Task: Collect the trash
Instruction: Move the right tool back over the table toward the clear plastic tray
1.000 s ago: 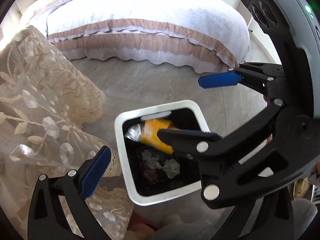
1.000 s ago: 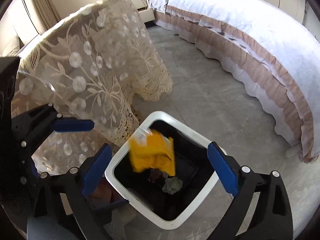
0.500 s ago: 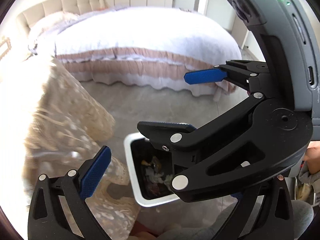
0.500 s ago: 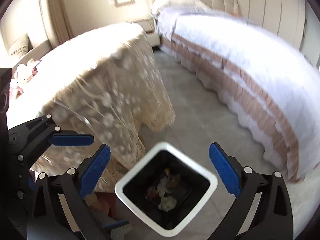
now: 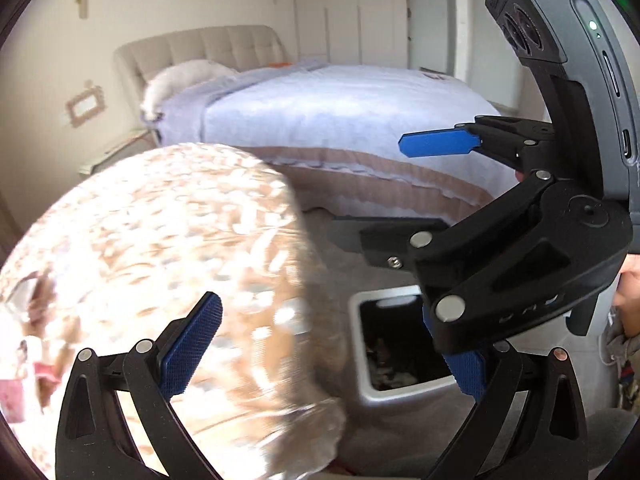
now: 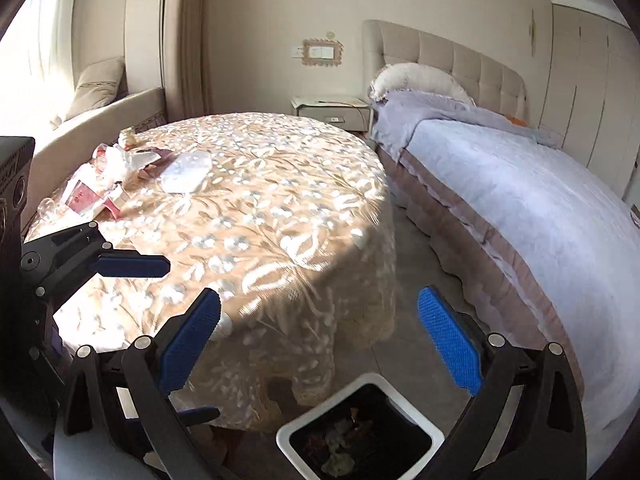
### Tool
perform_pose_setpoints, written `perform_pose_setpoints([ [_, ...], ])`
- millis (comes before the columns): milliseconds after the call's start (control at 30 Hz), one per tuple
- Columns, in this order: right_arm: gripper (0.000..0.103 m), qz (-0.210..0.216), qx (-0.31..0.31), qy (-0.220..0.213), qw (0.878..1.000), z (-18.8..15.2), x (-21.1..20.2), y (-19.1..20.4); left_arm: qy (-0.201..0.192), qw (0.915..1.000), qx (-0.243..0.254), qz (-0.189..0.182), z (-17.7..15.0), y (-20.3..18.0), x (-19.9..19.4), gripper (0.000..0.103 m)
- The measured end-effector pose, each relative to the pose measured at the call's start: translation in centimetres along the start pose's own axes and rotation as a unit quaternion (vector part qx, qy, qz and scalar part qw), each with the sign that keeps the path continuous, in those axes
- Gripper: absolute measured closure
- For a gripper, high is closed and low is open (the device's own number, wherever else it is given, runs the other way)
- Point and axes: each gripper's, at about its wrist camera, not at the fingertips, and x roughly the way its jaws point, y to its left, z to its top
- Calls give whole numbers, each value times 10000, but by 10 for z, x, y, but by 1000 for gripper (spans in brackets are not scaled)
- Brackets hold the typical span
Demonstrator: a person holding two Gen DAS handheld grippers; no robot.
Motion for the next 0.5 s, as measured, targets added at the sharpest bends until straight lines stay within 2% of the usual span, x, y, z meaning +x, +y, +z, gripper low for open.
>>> perform_pose_setpoints([
  [200, 5, 298, -356, -299, 9985, 34, 2, 43, -230, 9967, -397, 667, -15, 47, -39, 5],
  [367, 5, 476, -580, -454, 9961, 59, 7, 78, -360, 9894, -802, 1151, -30, 89, -70, 5],
  [500, 5, 599, -699, -495, 9945, 77, 16, 102, -429, 9822, -946, 1565, -36, 122, -93, 5],
])
